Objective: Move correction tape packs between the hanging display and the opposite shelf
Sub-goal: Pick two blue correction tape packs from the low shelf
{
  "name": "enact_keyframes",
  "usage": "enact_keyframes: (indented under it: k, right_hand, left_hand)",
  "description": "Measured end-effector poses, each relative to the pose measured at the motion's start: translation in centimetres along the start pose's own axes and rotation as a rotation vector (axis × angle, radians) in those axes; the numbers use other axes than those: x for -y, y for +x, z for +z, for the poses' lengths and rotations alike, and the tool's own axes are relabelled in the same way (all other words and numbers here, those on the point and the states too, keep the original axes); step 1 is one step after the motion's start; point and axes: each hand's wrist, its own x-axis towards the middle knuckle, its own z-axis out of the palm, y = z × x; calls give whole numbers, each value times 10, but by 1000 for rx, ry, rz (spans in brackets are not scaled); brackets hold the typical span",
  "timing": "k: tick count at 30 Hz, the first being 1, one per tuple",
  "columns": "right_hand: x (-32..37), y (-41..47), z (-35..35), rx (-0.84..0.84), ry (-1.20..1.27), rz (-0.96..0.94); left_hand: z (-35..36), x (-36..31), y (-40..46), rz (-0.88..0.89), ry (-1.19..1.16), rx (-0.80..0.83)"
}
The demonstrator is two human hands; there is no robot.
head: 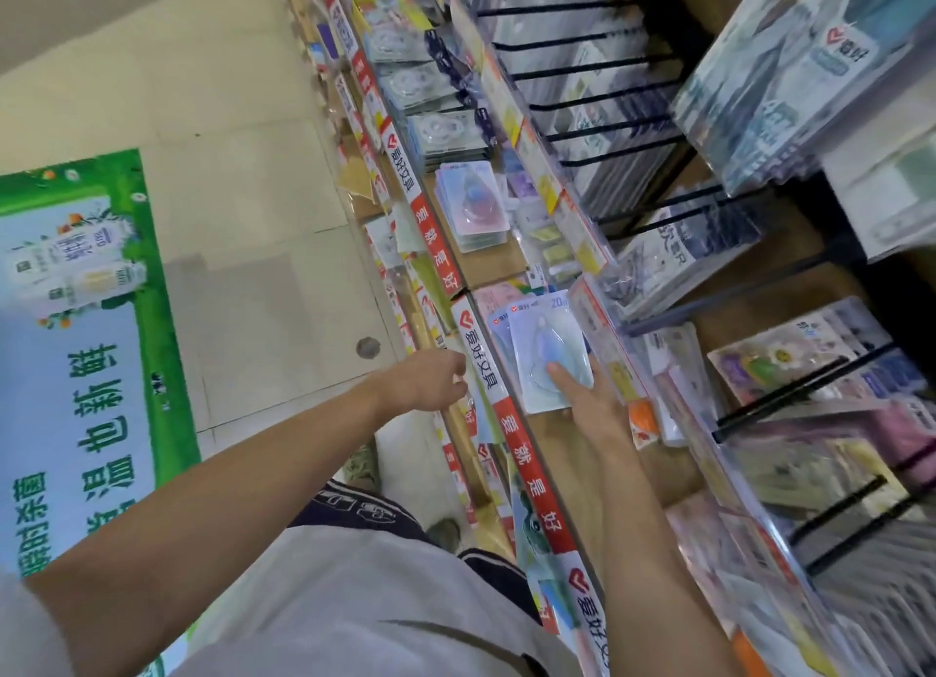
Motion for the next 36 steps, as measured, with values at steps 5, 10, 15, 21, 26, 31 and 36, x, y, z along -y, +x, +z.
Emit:
enact_keyframes:
  k: [5, 10, 15, 21, 26, 31, 36]
  right_hand:
    - [-17, 10, -1, -40, -112, -89]
    - [-32, 3, 1, -53, -78, -50]
    - [-43, -14, -8, -71, -64, -50]
    - [-63, -23, -29, -142, -29, -20]
    - [-79, -22, -36, -218, 78, 31]
    - [-84, -27, -40, -234, 92, 31]
    - [-84, -29, -41, -212, 132, 31]
  left_hand:
    - [16, -9, 22, -54, -310, -94]
    - [28, -36, 34, -87, -533, -373]
    - [41, -54, 43, -84, -808, -517]
    - [52, -69, 55, -201, -916, -496]
    - [50, -90, 65, -348, -936, -383]
    - [49, -107, 76, -449, -901, -247]
    - [47, -100, 85, -424, -976, -264]
